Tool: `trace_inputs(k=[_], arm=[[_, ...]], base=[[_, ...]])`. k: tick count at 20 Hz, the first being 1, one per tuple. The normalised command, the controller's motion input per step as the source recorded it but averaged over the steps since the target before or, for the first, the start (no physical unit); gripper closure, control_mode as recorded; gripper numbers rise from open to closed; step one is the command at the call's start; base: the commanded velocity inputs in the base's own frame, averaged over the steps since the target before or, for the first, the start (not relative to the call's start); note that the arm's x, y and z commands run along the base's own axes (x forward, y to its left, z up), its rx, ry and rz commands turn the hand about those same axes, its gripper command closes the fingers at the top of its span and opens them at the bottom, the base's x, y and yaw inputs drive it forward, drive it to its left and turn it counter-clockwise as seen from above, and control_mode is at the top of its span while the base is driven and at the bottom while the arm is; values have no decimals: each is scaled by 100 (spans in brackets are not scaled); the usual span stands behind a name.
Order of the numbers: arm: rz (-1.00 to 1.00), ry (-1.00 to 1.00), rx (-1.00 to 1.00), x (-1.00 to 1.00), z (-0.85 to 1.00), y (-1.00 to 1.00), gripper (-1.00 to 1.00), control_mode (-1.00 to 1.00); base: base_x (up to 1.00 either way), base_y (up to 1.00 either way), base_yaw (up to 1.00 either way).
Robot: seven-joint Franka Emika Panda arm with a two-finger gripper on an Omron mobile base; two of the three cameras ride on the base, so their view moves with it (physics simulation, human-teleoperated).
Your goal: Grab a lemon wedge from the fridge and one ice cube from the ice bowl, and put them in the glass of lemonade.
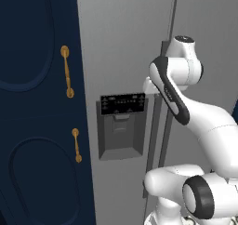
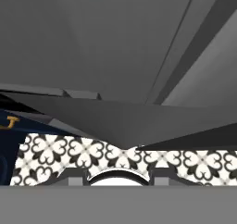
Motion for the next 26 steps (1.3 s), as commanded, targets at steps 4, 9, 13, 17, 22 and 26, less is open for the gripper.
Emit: trace_inputs(k=[4, 9, 13, 17, 22, 26], arm=[[0, 0, 0, -9, 0, 0, -100, -100], [0, 0, 0, -17, 0, 0, -100, -100], [0, 0, 0, -41, -2, -1, -100, -100], [-1, 0, 0, -55, -8, -2, -100, -100], [1, 0, -2, -21, -11, 4, -100, 100], [0, 0, 0, 0, 0, 0, -100, 100]], base=[[0, 0, 0], [0, 0, 0], [0, 0, 0], [0, 0, 0], [0, 5, 14], [1, 11, 63]])
